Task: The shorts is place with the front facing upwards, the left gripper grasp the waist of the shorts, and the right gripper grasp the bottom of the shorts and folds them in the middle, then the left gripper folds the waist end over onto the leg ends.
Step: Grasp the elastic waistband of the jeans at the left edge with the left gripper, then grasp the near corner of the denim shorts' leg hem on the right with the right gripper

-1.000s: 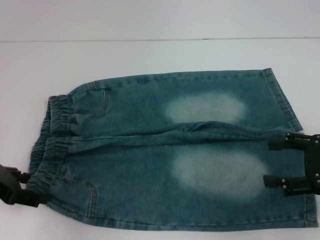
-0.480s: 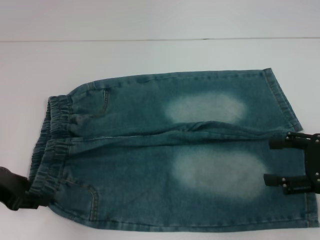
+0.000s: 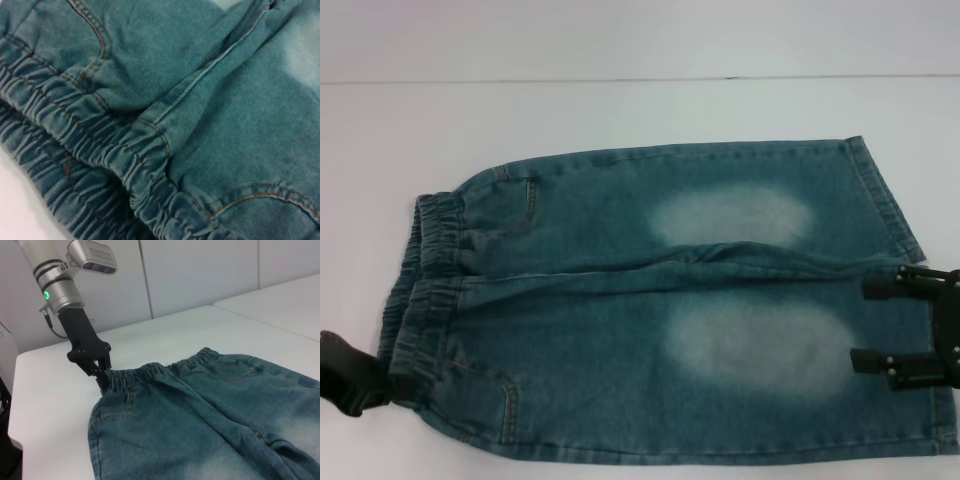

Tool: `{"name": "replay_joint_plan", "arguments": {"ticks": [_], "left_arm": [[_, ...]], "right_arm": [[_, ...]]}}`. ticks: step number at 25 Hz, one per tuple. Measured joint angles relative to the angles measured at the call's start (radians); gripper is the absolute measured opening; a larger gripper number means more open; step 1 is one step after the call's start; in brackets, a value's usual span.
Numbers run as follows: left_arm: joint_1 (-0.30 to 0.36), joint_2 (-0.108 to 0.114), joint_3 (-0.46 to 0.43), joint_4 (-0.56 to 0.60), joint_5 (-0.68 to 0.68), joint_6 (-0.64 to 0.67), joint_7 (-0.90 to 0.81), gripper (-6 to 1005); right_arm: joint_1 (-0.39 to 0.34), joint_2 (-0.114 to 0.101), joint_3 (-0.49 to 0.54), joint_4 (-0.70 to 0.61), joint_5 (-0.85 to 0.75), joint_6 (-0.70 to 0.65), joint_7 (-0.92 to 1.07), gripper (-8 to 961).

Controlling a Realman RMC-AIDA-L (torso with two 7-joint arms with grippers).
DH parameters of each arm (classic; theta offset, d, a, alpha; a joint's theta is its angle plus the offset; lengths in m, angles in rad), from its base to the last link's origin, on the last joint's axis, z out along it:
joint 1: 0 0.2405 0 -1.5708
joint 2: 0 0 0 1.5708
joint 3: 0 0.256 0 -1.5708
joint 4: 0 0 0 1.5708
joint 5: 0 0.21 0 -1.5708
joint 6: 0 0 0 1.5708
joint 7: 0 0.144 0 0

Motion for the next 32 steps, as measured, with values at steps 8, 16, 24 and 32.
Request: {"name": "replay_joint_plan", "arguments": {"ticks": [8,16,24,32], "left_arm": [[-0.013,-0.003,0.010,0.004,0.005,-0.018,-0.020,63],[-0.014,-0.008,0.028,0.012,0.010,-0.031,-0.030,64],[-0.006,-0.016,0.037,0.027,0.010,-0.059,-0.023,64],[-0.009,-0.016,0.039,0.028,0.010,-0.062,-0.022,65]], "right_arm": [[-0.019,-0.001,0.057,-0.070,-0.005,0.014,0.173,928],[0.000,-0.033,0.067,-0.231,-0.199,-0.073,0.484,920],[0.076,-0.050,0.020,-0.274,-0.430,-0.128,0.645,913],[0.124,-0.042,-0.082,-0.269,-0.573,-0.135,0.773,906]]}}
